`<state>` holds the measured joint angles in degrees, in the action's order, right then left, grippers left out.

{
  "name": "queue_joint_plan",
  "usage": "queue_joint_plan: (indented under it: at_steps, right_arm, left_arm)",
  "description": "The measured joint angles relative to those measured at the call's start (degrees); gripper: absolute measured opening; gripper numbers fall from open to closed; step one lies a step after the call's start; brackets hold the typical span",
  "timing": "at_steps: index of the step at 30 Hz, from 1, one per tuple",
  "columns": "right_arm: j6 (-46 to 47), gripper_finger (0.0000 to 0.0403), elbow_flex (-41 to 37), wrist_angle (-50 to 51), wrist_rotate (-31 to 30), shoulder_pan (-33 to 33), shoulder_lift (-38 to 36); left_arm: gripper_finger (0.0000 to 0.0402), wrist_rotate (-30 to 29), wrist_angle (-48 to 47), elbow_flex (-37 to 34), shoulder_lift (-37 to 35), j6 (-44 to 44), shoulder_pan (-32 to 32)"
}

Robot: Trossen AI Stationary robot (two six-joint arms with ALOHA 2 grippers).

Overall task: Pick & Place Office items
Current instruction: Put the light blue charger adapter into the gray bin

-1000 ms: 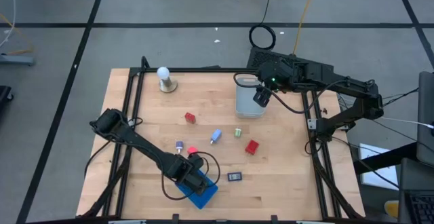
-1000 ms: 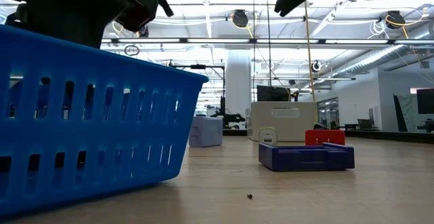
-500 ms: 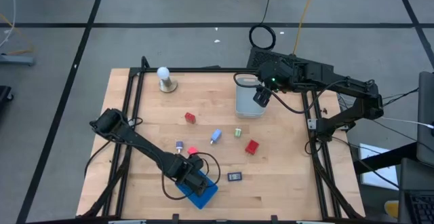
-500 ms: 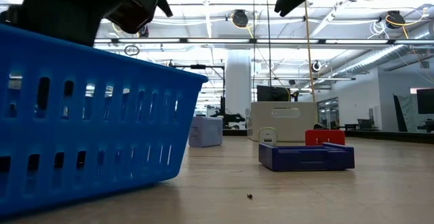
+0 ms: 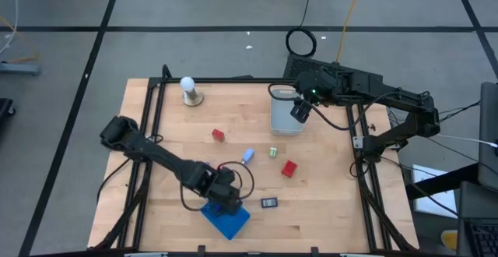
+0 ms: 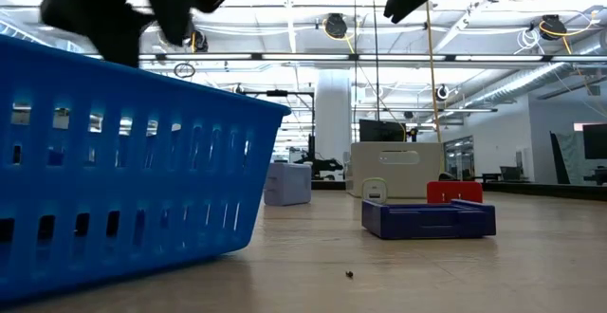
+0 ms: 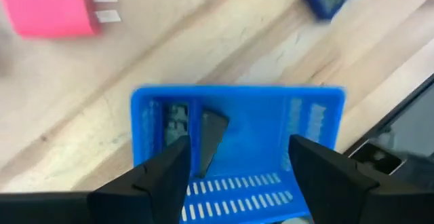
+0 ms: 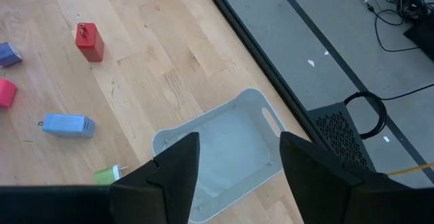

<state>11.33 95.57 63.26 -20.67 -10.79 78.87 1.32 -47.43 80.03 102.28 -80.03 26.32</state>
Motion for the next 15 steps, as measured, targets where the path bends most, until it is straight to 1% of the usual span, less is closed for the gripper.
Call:
queue_joint_plan:
  at_steps: [8, 15]
  right_arm:
    - [0.3, 0.0196, 0.0, 0.0, 0.0, 0.0, 0.0]
    - [1.6, 0.0196, 0.0, 0.0, -0.3, 0.1, 0.0]
  left_arm:
    - [0.025, -4.3, 1.1, 0.0, -5.2, 1.4, -4.2]
    - [0.025, -3.6, 1.0, 0.0, -6.6, 6.8, -9.1]
